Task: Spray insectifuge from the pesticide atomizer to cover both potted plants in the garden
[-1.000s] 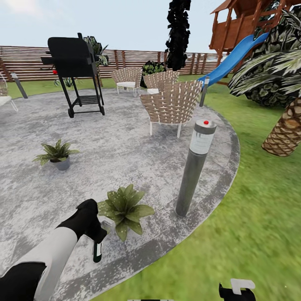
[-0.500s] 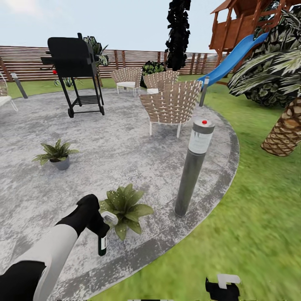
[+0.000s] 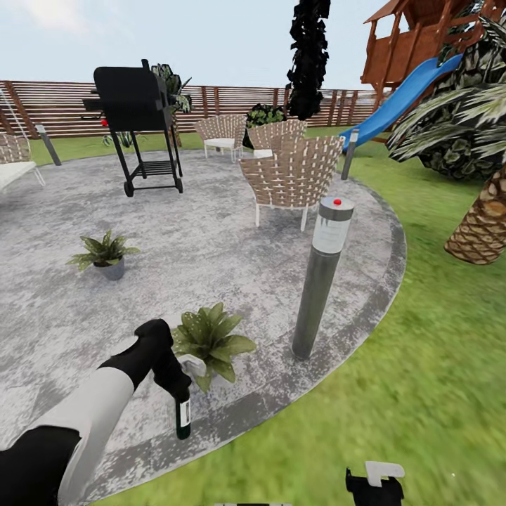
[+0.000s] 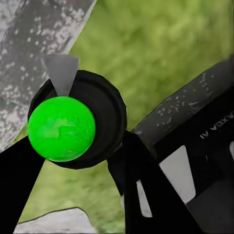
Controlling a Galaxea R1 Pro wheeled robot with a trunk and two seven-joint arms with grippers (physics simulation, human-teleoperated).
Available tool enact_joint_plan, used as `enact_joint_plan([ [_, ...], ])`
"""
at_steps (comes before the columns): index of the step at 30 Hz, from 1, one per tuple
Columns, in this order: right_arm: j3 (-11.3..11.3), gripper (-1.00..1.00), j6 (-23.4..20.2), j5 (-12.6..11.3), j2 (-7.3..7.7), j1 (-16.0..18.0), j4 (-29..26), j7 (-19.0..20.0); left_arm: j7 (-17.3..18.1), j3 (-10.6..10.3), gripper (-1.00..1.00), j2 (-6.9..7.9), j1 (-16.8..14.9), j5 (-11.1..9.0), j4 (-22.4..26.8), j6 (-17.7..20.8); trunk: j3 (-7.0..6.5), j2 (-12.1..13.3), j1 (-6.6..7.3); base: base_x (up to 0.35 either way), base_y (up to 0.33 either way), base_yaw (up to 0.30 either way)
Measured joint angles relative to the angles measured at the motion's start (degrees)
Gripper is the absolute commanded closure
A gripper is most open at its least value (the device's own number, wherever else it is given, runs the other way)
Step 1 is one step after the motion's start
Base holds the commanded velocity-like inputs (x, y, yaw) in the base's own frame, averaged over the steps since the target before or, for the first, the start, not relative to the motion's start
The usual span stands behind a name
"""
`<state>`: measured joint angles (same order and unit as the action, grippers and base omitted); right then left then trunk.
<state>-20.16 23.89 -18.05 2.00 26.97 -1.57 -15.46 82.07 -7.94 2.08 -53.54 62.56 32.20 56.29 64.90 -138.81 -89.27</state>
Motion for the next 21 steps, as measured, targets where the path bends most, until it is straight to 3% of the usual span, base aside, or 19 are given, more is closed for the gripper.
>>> enact_joint_plan([
  [2,-0.03,-1.00,0.00,0.06,0.56,-0.04,0.01,0.03,3.16,-0.91,1.00,0.05,0.00,2.45,0.32,0.00,0.00,0.00,0.00,0.000,0.000,0.001],
  [5,-0.12,-1.00,-0.04,0.26,1.51,-0.09,0.00,0.26,4.27,-1.26,1.00,0.33,0.34,3.86,0.58,0.16,0.00,0.00,0.00,0.000,0.000,0.000],
  [11,-0.29,-1.00,-0.10,0.16,1.08,-0.09,-0.08,0.34,3.34,-0.69,1.00,0.49,5.31,3.32,0.80,0.15,0.01,0.00,-0.01,0.000,0.000,0.000],
  [15,-0.23,-1.00,-0.01,0.26,1.06,-0.09,-0.09,0.19,0.78,-0.52,1.00,0.26,5.98,3.18,0.68,0.07,0.00,0.00,0.00,0.000,0.000,0.000],
  [21,-0.26,-1.00,-0.02,0.25,1.04,-0.09,-0.09,0.25,-0.08,-0.55,1.00,-0.18,7.35,3.17,0.51,0.25,0.01,0.00,0.00,0.000,0.000,0.022],
])
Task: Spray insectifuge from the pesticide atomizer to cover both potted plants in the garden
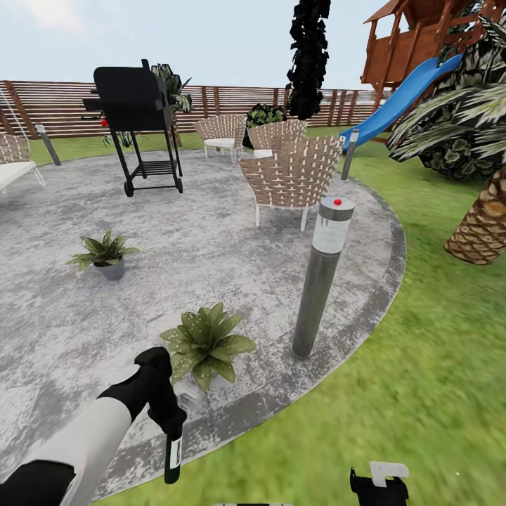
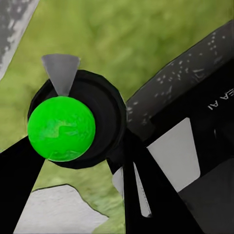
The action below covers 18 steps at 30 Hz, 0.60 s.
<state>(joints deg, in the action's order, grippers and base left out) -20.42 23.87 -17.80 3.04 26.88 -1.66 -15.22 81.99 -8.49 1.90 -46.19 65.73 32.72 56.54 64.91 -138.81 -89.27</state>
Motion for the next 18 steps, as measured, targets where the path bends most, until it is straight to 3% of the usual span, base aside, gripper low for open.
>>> enact_joint_plan([
  [3,0.01,-1.00,0.02,-0.05,-0.12,0.01,0.01,0.01,-1.29,0.00,1.00,-0.57,1.50,-0.09,0.28,0.01,0.00,0.00,0.00,0.000,0.000,0.225],
  [9,-0.01,-1.00,0.03,-0.09,-0.15,0.01,0.01,-0.05,-4.94,-0.17,1.00,-3.27,2.08,-0.65,0.35,0.06,0.00,0.00,-0.02,-0.063,-0.051,0.140],
  [18,0.01,-1.00,-0.03,-0.06,-0.06,0.00,0.03,0.00,-5.63,-0.01,1.00,-3.69,2.09,-0.69,0.49,0.00,0.00,0.00,0.00,-0.017,-0.024,0.002],
])
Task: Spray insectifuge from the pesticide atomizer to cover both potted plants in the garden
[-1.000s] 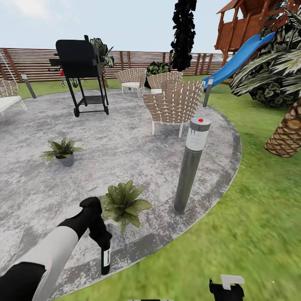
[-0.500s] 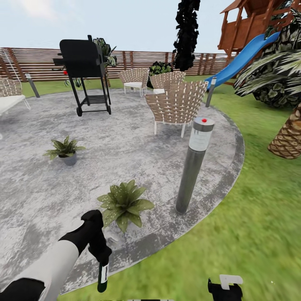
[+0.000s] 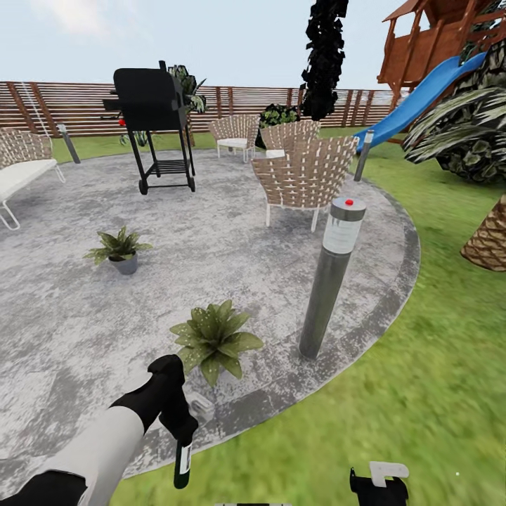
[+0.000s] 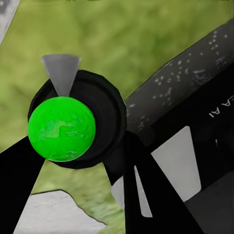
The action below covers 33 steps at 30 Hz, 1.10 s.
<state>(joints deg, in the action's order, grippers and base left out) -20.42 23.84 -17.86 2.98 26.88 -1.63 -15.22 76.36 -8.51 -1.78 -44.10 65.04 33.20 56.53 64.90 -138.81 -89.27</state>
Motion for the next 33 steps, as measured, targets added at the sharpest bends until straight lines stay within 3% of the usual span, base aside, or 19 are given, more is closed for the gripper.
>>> enact_joint_plan([
  [6,0.00,-1.00,-0.04,0.00,0.00,0.00,0.06,0.01,-0.04,-0.16,1.00,-2.96,0.00,-0.50,0.00,-0.21,0.00,0.00,0.00,0.000,0.000,0.000],
  [9,0.06,-1.00,-0.04,0.00,0.00,-0.05,0.06,0.01,-0.63,-0.55,1.00,-3.52,-0.01,0.06,0.02,-0.50,0.00,0.00,0.00,0.000,0.000,0.000],
  [13,0.00,-1.00,-0.04,0.00,0.00,-0.29,0.07,0.01,-5.31,0.13,1.00,-4.05,-0.06,-0.44,1.63,0.12,0.00,0.00,0.00,0.000,0.000,0.000],
  [14,0.00,-1.00,-0.04,0.00,0.00,-0.36,0.07,0.01,-6.58,1.63,1.00,-4.31,-0.04,-0.85,3.60,0.27,-0.01,0.00,0.00,0.000,0.000,0.000],
  [17,-0.01,-1.00,-0.04,0.00,0.00,-0.54,0.07,0.03,-7.59,11.67,1.00,-4.48,-0.13,-1.41,5.77,0.36,0.00,0.00,0.00,0.000,0.000,0.000],
  [20,0.00,-1.00,-0.04,0.00,0.00,-0.60,0.07,0.01,-7.47,12.86,1.00,-4.90,-0.16,-1.41,5.36,0.27,0.00,0.00,0.00,0.000,0.000,0.000],
  [23,-0.01,-1.00,-0.04,0.00,0.00,-0.61,0.07,0.05,-8.17,12.63,1.00,-6.06,-0.17,-0.85,5.70,0.38,0.00,0.00,0.00,0.000,0.000,0.000],
  [28,-0.01,-1.00,-0.04,0.00,0.00,-0.62,0.06,0.09,-12.85,12.40,1.00,-7.63,-1.34,-0.45,6.85,1.77,0.00,0.00,0.00,0.000,0.000,0.000],
  [31,-0.01,-1.00,-0.04,0.00,0.00,-0.62,0.07,0.09,-13.15,12.62,1.00,-7.55,-1.61,1.30,6.82,2.04,0.00,0.00,0.00,0.000,0.000,0.000],
  [33,-0.01,-1.00,-0.04,0.00,0.00,-0.62,0.07,0.09,-13.98,12.88,1.00,-7.58,-1.14,5.98,6.48,2.03,0.00,0.00,0.00,0.000,0.000,0.000],
])
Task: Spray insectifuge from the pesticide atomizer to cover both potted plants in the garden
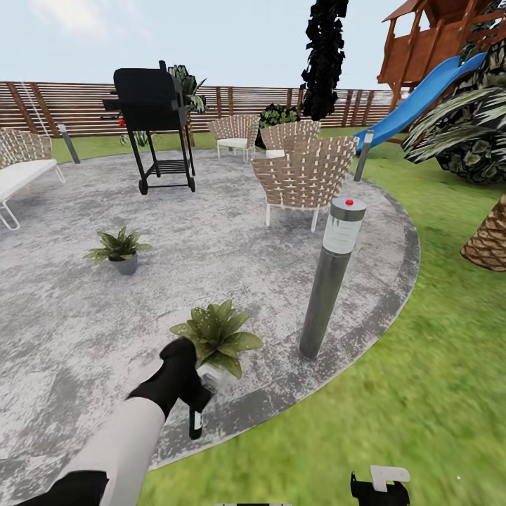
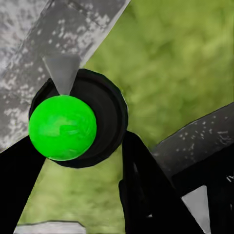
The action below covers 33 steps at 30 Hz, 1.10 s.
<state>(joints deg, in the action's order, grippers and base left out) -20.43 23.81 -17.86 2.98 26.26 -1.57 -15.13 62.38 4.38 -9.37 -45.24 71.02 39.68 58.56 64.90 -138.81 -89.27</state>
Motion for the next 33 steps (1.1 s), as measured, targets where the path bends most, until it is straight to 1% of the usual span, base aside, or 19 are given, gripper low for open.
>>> enact_joint_plan([
  [1,0.00,-1.00,0.00,0.01,0.00,-0.03,0.00,0.02,-0.45,0.09,1.00,-0.03,0.09,1.49,-0.18,0.10,0.00,0.00,0.00,0.000,0.000,0.000],
  [3,0.00,-1.00,0.00,0.00,0.00,-0.04,0.00,0.12,-0.81,0.29,1.00,-0.14,0.09,2.44,-0.01,0.26,0.00,0.00,0.00,0.000,0.000,0.000],
  [5,0.00,-1.00,0.00,0.00,0.00,-0.07,0.00,0.16,-0.86,0.35,1.00,-0.55,-0.49,2.46,0.16,0.43,0.00,0.00,0.00,0.000,0.000,0.000],
  [7,0.00,-1.00,0.00,0.00,0.00,-0.08,0.00,0.17,-0.63,0.30,1.00,-0.55,-1.46,2.38,-0.05,0.41,0.00,0.00,0.00,0.000,0.000,0.000],
  [9,0.00,-1.00,0.00,0.00,0.00,-0.08,0.00,0.18,0.69,0.37,1.00,-0.55,-4.53,2.27,-1.29,0.40,-0.01,0.00,0.01,0.000,0.000,0.000],
  [11,0.00,-1.00,0.00,0.00,0.00,-0.08,0.00,0.18,2.78,0.34,1.00,-0.55,-8.02,2.32,-5.46,0.44,0.00,0.00,0.00,0.000,0.000,0.000],
  [14,0.00,-1.00,0.00,0.00,0.00,-0.08,0.00,0.18,4.21,0.20,1.00,-0.57,-14.75,2.30,-19.75,0.37,0.00,0.00,0.00,0.000,0.000,0.000],
  [15,0.00,-1.00,0.00,0.00,0.00,-0.08,0.00,0.18,4.35,0.15,1.00,-0.58,-17.12,2.36,-23.16,0.28,-0.01,0.00,0.01,0.000,0.000,0.000],
  [16,0.00,-1.00,0.00,0.00,0.00,-0.08,0.00,0.18,4.64,0.13,1.00,-0.58,-19.15,2.37,-25.21,0.25,-0.01,-0.01,0.01,0.000,0.000,0.000],
  [17,0.00,-1.00,0.00,0.00,0.00,-0.08,0.00,0.18,5.01,0.12,1.00,-0.59,-20.46,2.37,-26.19,0.26,-0.01,0.00,0.00,0.000,0.000,0.000],
  [20,0.00,-1.00,0.00,0.00,0.00,-0.08,0.00,0.18,6.96,0.48,1.00,-0.60,-25.68,2.41,-31.31,0.21,-0.01,-0.01,0.01,0.000,0.000,0.000],
  [21,0.00,-1.00,0.00,0.00,0.00,-0.08,0.00,0.18,7.16,0.44,1.00,-0.60,-26.49,2.45,-32.23,0.22,0.00,0.00,0.00,0.000,0.000,0.000],
  [23,0.00,-1.00,0.00,0.04,0.00,-0.12,0.00,0.18,7.50,0.57,1.00,-0.58,-26.74,2.49,-32.91,0.27,0.00,0.00,0.00,0.000,0.000,0.000],
  [28,0.07,-1.00,0.00,0.08,0.23,-0.25,0.00,0.18,10.14,0.08,1.00,-0.44,-26.31,2.70,-33.15,0.09,0.00,0.00,0.00,0.000,0.000,0.000],
  [31,0.08,-1.00,0.00,0.08,0.40,-0.72,0.01,0.18,10.36,0.04,1.00,-0.06,-23.14,3.01,-32.82,0.02,0.01,0.00,0.00,0.014,0.000,0.000],
  [32,0.49,-1.00,0.31,-0.30,0.73,-1.04,0.34,-0.14,10.71,0.48,1.00,-0.38,-23.47,3.25,-32.50,0.37,0.01,-0.01,0.00,0.000,0.000,0.000],
  [33,0.91,-1.00,0.18,-0.67,1.05,-1.37,0.67,-0.46,11.02,0.14,1.00,-0.42,-23.80,3.61,-32.17,0.68,0.01,-0.01,0.00,0.000,0.000,0.000],
])
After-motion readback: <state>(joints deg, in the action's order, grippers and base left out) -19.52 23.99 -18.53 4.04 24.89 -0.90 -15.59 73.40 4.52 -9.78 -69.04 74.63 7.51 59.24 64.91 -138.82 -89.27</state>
